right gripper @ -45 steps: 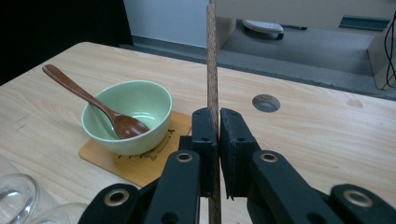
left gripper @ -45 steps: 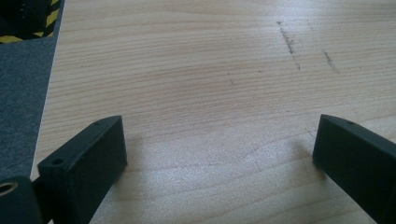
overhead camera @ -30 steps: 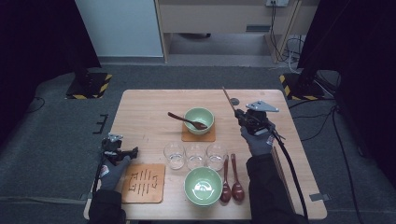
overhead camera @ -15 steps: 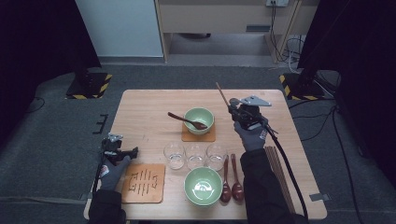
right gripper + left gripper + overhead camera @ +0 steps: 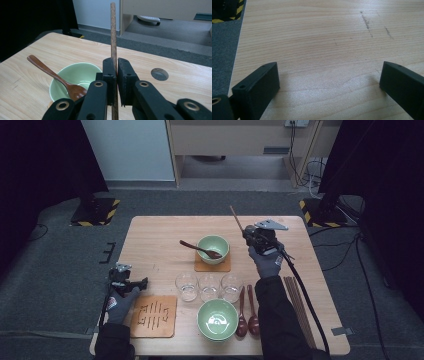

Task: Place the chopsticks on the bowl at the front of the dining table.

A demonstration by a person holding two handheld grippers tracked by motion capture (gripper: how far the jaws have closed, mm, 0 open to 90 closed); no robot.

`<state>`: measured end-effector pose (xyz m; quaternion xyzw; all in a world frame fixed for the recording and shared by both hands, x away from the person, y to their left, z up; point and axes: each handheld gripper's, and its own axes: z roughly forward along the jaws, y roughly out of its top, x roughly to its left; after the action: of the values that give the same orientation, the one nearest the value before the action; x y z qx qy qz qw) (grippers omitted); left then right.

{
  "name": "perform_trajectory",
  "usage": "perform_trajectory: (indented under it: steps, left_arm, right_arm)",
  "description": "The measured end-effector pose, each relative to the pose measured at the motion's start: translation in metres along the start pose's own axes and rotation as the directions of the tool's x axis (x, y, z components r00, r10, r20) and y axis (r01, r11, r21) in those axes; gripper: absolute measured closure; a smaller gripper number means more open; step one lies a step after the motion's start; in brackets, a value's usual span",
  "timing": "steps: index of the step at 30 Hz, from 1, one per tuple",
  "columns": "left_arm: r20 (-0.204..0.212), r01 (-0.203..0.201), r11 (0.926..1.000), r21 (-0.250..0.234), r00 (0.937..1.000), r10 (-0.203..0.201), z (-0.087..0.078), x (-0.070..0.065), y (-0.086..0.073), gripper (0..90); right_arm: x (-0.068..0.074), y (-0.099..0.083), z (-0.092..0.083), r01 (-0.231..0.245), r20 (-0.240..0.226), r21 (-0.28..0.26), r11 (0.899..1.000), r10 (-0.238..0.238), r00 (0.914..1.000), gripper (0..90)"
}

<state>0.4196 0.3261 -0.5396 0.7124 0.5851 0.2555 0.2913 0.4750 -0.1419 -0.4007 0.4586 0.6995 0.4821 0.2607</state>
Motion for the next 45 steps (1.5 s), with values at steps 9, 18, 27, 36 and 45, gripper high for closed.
perform_trajectory:
  steps: [9,18,27,36,45]
  left_arm:
    - [0.000,0.000,1.0000,0.000,1.0000,0.000,0.000,0.000,0.000,1.7]
    - [0.000,0.000,1.0000,0.000,1.0000,0.000,0.000,0.000,0.000,1.7]
    - [0.000,0.000,1.0000,0.000,1.0000,0.000,0.000,0.000,0.000,1.7]
    - [0.001,-0.001,1.0000,0.001,1.0000,0.001,0.000,0.000,0.000,1.5]
    - [0.001,-0.001,1.0000,0.001,1.0000,0.001,0.000,0.000,0.000,1.5]
  right_arm:
    - [0.005,0.009,0.005,-0.003,-0.014,-0.019,1.000,0.002,0.9999,85.1]
    - [0.016,0.015,0.022,0.039,-0.001,0.002,0.999,-0.039,0.9992,85.1]
    - [0.027,0.022,0.038,0.040,-0.018,0.007,0.999,-0.039,0.9991,85.1]
    - [0.024,0.020,0.049,0.002,-0.020,-0.002,1.000,-0.002,0.9998,85.0]
    - [0.028,0.021,0.057,0.015,-0.015,0.003,1.000,-0.015,0.9998,85.1]
